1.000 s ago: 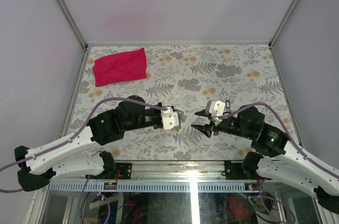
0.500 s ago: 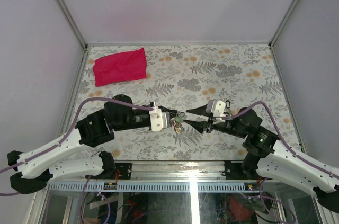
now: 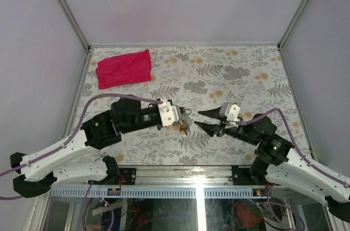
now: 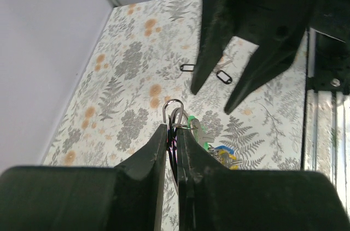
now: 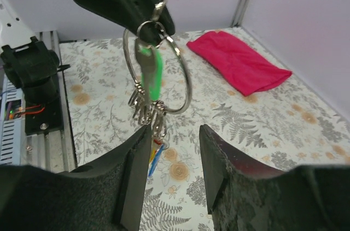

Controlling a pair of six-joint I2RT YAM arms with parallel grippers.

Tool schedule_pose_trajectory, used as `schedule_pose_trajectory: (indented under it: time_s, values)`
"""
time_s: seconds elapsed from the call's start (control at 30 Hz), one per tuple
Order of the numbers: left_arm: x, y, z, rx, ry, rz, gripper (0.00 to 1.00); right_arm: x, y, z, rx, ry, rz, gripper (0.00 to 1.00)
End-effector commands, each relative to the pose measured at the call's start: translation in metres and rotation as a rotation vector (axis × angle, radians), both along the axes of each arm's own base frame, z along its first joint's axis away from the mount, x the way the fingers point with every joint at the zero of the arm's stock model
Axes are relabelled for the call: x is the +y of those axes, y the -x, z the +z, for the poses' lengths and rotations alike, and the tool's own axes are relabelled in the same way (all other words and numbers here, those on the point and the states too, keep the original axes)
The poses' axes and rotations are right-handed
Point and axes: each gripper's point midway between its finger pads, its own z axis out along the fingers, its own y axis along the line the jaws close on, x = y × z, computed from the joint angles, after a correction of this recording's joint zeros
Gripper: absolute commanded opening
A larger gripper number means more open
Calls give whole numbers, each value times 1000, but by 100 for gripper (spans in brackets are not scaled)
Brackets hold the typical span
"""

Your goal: Put the keys on the keyring

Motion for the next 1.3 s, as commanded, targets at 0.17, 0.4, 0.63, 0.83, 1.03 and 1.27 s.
schedule_pose_trajectory:
  time_s: [0.17,0.4,0.63,0.83,1.03,1.27]
  values:
    - [-8,-66,30,76,89,370,0,-2,0,20,-174,-93,2,48]
    - [-25,-98,8,140,-1,532,0,27,0,30,-251,-126,96,48]
    - [-31,-110,9,168,2,599,0,43,-28,35,-243,-214,10,53]
    - [-30,-112,12,175,12,619,0,43,-43,30,-219,-224,-64,52]
    - [-31,-110,14,197,28,615,0,46,-52,22,-206,-229,-95,50]
    - [-33,-107,18,221,53,606,0,52,-62,18,-210,-233,-120,44]
